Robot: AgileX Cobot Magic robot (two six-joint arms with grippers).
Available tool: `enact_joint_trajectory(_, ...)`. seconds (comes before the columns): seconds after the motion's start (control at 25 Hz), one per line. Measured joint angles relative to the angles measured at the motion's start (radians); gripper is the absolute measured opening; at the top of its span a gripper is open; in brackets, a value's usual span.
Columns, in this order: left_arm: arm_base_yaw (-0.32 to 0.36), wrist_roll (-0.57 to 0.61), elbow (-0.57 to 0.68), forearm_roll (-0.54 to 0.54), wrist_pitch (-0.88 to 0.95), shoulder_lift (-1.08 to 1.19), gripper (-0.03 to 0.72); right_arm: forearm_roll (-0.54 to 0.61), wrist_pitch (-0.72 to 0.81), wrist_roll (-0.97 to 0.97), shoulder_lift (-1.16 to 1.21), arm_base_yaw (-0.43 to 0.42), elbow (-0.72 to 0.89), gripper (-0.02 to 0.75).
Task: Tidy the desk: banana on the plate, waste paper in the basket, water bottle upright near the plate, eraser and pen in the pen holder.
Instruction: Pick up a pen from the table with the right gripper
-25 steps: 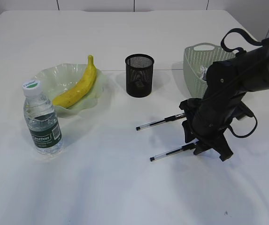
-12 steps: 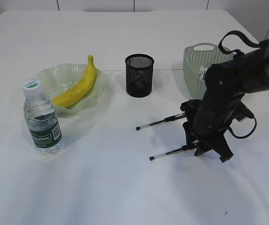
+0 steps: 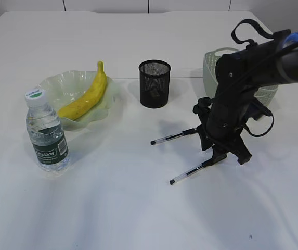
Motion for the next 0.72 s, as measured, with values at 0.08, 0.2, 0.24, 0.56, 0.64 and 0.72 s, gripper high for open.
enact_joint_trajectory(0.08,0.0,0.0,0.0,0.0,0.002,0.0,0.538,0.0,0.029,-0.011,0.006,0.0,-0.015,0.282)
enact_joint_trajectory(0.2,0.0,0.0,0.0,0.003,0.002,0.0,0.538,0.0,0.08,-0.025,0.008,0.0,-0.022,0.282)
enact_joint_trajectory(0.24,0.0,0.0,0.0,0.004,0.002,0.0,0.538,0.0,0.105,-0.03,0.008,0.0,-0.022,0.281)
enact_joint_trajectory(0.56,0.0,0.0,0.0,0.004,0.006,0.0,0.538,0.0,0.133,-0.037,0.008,0.0,-0.023,0.282)
enact_joint_trajectory(0.64,0.0,0.0,0.0,0.004,0.019,0.0,0.538,0.0,0.119,-0.039,0.008,0.0,-0.023,0.282)
enact_joint_trajectory(0.72,0.0,0.0,0.0,0.005,0.033,0.0,0.538,0.0,0.102,-0.041,0.008,0.0,-0.023,0.281)
